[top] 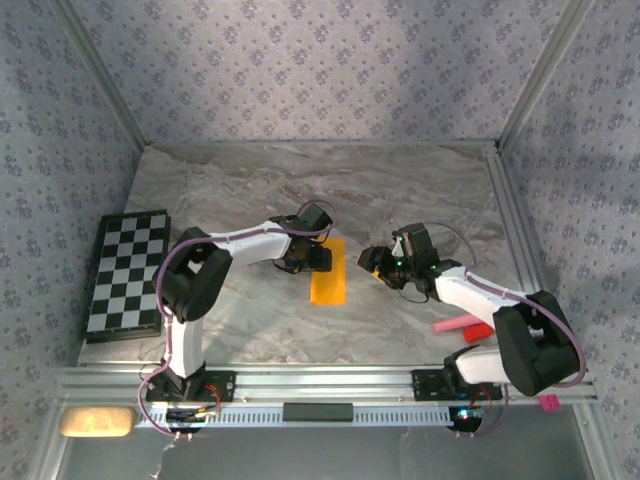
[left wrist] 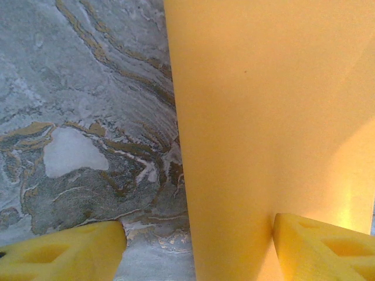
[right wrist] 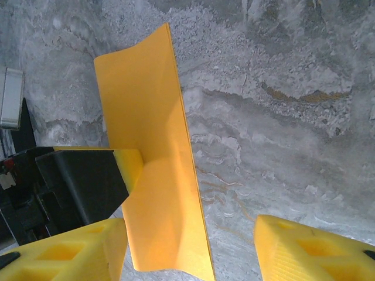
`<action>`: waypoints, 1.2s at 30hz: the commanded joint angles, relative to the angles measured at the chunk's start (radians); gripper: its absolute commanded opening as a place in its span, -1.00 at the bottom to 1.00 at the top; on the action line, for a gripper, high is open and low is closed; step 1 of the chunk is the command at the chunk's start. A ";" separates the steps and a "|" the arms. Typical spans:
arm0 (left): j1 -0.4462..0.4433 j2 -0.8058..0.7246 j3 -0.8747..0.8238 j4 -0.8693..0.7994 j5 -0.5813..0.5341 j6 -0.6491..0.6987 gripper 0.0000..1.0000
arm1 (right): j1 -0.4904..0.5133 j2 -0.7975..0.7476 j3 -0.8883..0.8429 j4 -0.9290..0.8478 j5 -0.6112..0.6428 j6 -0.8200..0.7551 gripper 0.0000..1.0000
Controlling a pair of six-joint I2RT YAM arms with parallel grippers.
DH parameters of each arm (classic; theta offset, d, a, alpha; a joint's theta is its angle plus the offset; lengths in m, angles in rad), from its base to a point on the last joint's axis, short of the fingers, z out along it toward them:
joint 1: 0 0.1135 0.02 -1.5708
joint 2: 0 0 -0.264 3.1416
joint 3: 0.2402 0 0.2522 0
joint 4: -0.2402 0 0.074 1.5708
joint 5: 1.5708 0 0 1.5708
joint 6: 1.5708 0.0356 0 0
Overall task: Fold a paper plane with a square sheet of paper (pick it up from the middle)
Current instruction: First fold the square sheet of paper in half at the center of the table.
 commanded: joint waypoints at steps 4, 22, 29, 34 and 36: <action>0.008 0.101 -0.040 0.038 -0.005 0.000 0.43 | 0.004 0.011 -0.003 0.016 -0.021 0.005 0.19; 0.007 0.095 -0.041 0.047 -0.010 0.037 0.42 | 0.046 0.204 0.124 0.007 -0.019 -0.028 -0.65; 0.007 0.097 -0.037 0.055 -0.013 0.042 0.43 | 0.047 0.222 0.126 -0.008 -0.031 -0.044 -0.66; 0.008 0.101 -0.032 0.051 -0.013 0.048 0.43 | 0.047 0.219 0.121 -0.009 -0.017 -0.041 -0.67; 0.008 0.102 -0.029 0.046 -0.017 0.045 0.43 | 0.048 0.219 0.120 -0.008 -0.020 -0.041 -0.67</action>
